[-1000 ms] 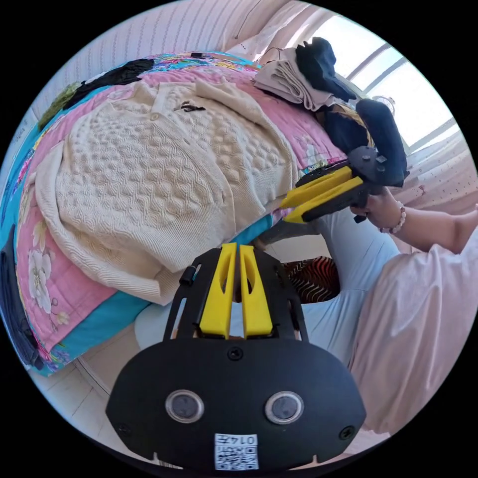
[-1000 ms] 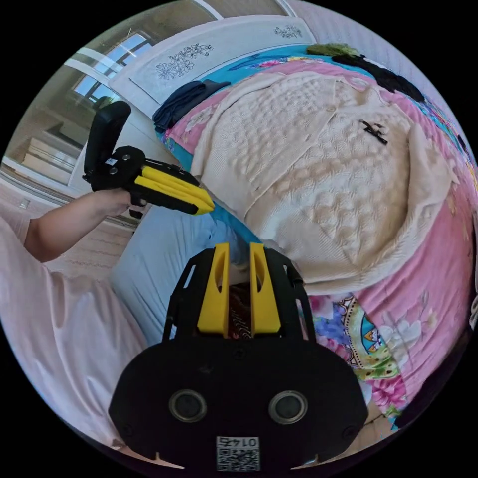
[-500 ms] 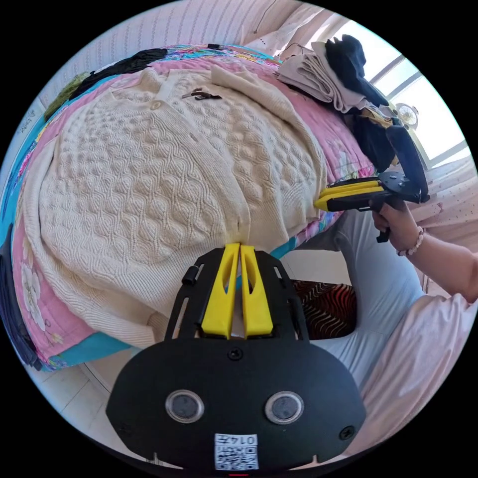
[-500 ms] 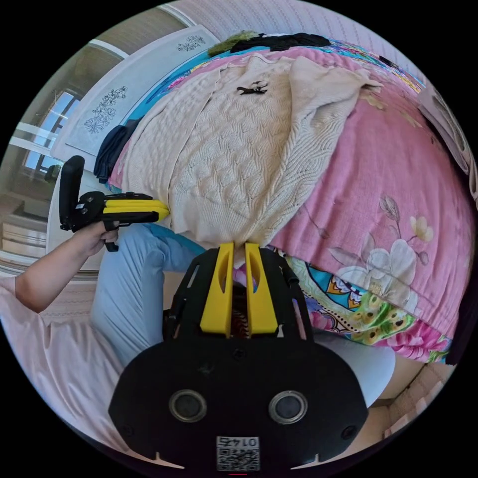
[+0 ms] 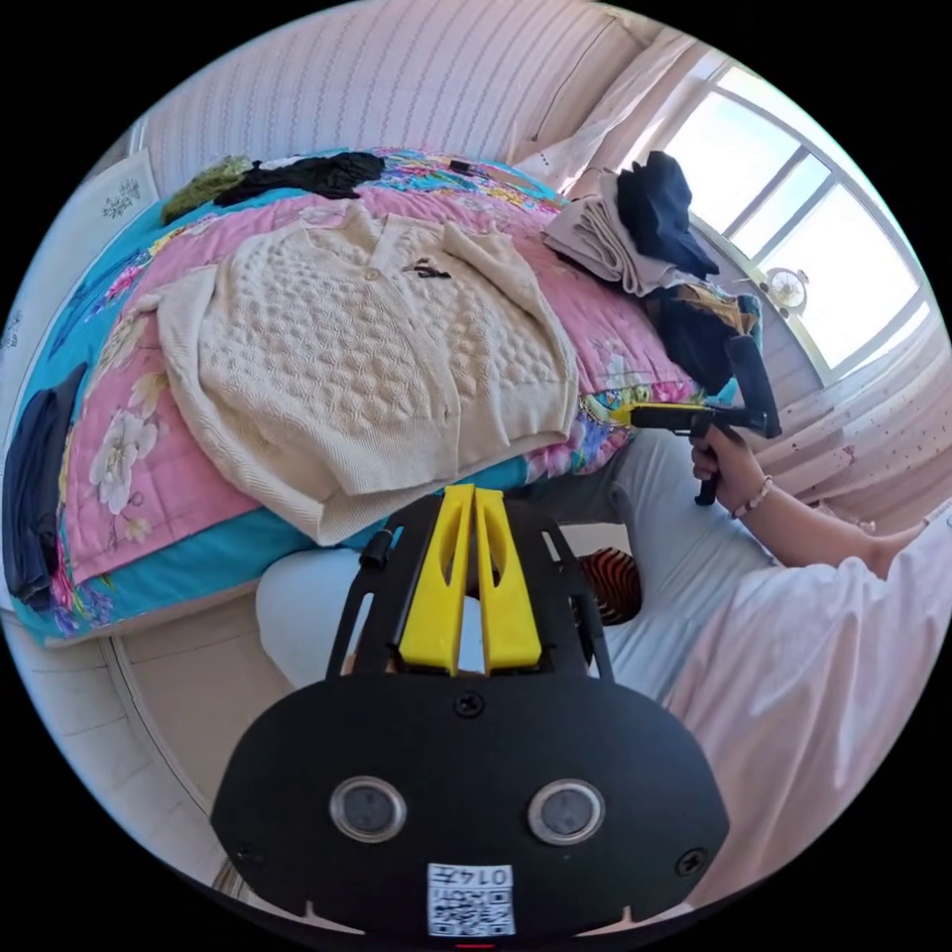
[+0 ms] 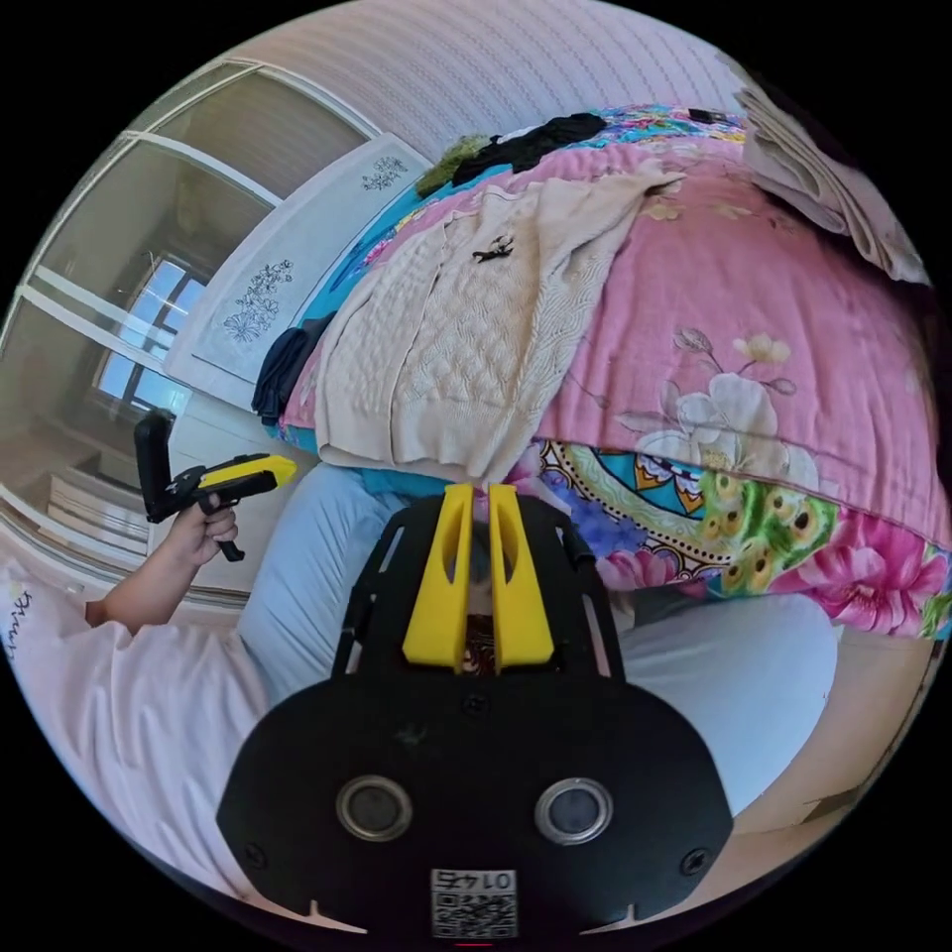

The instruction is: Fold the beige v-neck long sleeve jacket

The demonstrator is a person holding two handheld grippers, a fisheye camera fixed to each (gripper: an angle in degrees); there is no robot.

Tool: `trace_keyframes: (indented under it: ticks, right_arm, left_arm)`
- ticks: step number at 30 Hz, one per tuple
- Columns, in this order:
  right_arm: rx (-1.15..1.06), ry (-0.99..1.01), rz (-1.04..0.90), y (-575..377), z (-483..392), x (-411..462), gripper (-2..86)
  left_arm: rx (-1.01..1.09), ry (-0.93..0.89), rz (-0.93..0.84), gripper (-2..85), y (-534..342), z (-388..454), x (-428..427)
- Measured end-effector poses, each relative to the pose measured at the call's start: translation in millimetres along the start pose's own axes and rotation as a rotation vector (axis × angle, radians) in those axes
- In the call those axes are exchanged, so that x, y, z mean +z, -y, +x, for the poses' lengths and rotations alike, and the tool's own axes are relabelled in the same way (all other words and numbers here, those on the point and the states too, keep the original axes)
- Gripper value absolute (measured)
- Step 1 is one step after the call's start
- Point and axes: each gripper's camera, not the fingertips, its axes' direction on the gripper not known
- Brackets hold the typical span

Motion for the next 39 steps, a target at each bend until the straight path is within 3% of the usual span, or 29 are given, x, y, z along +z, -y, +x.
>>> trace_keyframes:
  ticks: [4,8,12,18,25,31,36,39]
  right_arm:
    - [0.026,0.004,0.118,-26.6,23.7,-23.5,7.7]
    - [-0.018,-0.096,0.244,-46.0,38.1,-60.1,8.8]
    - [-0.083,-0.177,0.394,-60.7,47.5,-93.1,9.8]
    - [-0.083,-0.173,0.348,-25.8,99.8,-93.8,11.1]
    - [-0.08,-0.247,0.277,84.0,166.1,-58.6,10.9]
    - [0.064,-0.333,0.258,169.7,233.5,3.4,11.3]
    - [0.193,-0.106,0.197,179.4,291.6,41.2,4.3]
    - [0.135,-0.069,0.332,140.2,288.2,17.2,1.9]
  left_arm:
    - [0.076,0.048,0.089,0.3,9.1,24.3,-8.2]
    - [0.153,0.101,0.232,8.0,36.4,59.0,3.2]
    - [0.218,0.191,0.426,8.7,58.8,96.0,28.7]
    - [0.271,0.072,0.368,9.9,118.3,117.1,100.6]
    - [0.291,0.089,0.207,10.1,191.9,120.5,201.9]
    - [0.263,0.024,0.076,9.7,212.1,116.9,269.0]
    - [0.271,0.035,0.079,9.0,214.1,132.1,291.7]
    - [0.305,0.025,0.096,6.2,212.7,144.2,299.1]
